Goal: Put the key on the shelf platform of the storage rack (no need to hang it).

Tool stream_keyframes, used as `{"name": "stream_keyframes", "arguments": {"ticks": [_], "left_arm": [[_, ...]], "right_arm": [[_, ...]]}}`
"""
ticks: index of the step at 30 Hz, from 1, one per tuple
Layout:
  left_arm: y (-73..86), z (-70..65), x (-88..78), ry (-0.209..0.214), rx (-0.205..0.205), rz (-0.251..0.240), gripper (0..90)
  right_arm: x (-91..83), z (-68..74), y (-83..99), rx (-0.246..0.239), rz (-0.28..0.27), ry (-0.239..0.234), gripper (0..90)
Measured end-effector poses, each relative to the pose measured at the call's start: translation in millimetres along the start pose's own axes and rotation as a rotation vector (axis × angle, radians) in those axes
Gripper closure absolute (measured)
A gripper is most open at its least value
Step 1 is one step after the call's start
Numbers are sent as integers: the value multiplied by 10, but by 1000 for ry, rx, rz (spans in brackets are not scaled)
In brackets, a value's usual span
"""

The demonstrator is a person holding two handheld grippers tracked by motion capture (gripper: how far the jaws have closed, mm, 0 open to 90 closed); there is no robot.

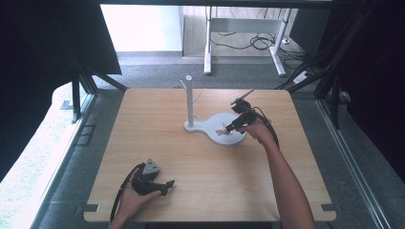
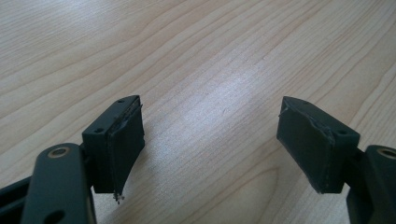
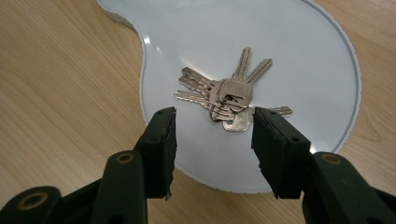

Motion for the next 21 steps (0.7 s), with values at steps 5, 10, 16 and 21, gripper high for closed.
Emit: {"name": "stream_keyframes", "arguments": {"ticks": [5, 10, 16, 21], "left_arm": [[1, -5, 6, 0, 0, 1, 233], [3, -15, 15, 4, 2, 6, 234], [3, -27, 23, 7, 5, 10, 235], [-1, -43, 26, 8, 3, 8, 234]], "right_arm": [[-55, 40, 59, -18, -21, 5, 492], [-134, 119, 133, -46, -46, 3, 475], [-224, 169, 267, -77, -64, 1, 471], [-296, 233, 426, -104, -89, 1, 471]]}}
Point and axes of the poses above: each handheld gripper's, and its own axes: x roughly forward along the jaws, y roughly out of its underside, z roughly to its left, the point moved 9 cm from there along x, roughly forward along the jaws, and after that the axes turned 1 degree about y, right-handed, at the moved point
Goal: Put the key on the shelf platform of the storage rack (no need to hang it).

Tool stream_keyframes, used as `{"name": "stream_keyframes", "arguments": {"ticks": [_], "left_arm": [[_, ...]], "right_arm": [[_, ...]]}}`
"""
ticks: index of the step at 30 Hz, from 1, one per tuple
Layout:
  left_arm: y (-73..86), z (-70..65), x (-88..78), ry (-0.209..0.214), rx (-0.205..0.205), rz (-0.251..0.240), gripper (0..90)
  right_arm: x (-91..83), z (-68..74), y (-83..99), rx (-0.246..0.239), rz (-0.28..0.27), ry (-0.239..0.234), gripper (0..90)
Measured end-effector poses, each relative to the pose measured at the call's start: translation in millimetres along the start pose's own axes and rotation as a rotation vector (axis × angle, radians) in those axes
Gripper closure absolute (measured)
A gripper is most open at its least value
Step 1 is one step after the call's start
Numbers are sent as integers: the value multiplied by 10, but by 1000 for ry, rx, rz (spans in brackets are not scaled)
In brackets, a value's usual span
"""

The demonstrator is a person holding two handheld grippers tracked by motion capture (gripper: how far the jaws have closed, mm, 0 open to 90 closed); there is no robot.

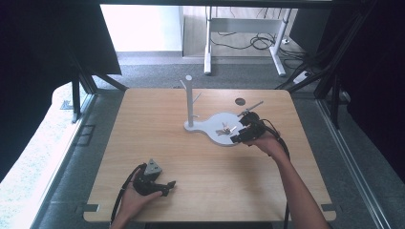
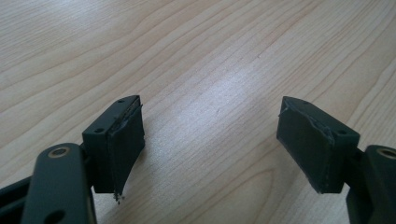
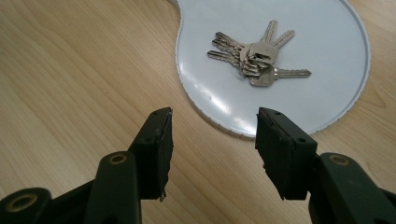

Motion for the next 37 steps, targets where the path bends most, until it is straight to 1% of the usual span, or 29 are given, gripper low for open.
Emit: {"name": "stream_keyframes", "arguments": {"ticks": [3, 8, 10, 13, 18, 23, 27, 29, 32, 35, 37], "left_arm": [[-6, -9, -6, 1, 1, -3, 234], [-1, 0, -3, -4, -1, 0, 234], [1, -5, 1, -2, -4, 0, 234], [3, -8, 9, -2, -3, 1, 234], [8, -17, 17, -4, -2, 6, 234], [3, -13, 5, -7, -1, 2, 233], [2, -15, 1, -11, 1, 2, 234], [3, -23, 3, -12, 1, 5, 233], [6, -28, 8, -10, 6, 7, 233], [6, -23, 11, -12, 4, 6, 233], [5, -25, 13, -10, 6, 7, 233]], "right_arm": [[-37, 41, 89, -12, -17, -6, 471], [-95, 113, 317, -7, -52, -22, 471], [-118, 122, 397, -11, -74, -14, 473], [-169, 148, 536, -7, -101, -15, 474], [-205, 156, 777, 22, -133, -19, 470], [-172, 119, 1021, 47, -140, -13, 470], [-152, 109, 1130, 63, -141, -13, 466], [-149, 112, 1160, 66, -151, -12, 464], [-151, 106, 1191, 66, -166, 5, 459], [-143, 102, 1216, 82, -194, 15, 457], [-108, 80, 1242, 93, -196, 33, 453]]}}
Point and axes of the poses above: each handheld gripper's, and its own axes: x roughly forward along the jaws, y roughly out of its underside, z roughly to its left, the point moved 9 cm from there along x, roughly forward along the jaws, and after that the axes turned 1 degree about y, right-handed, at the moved point
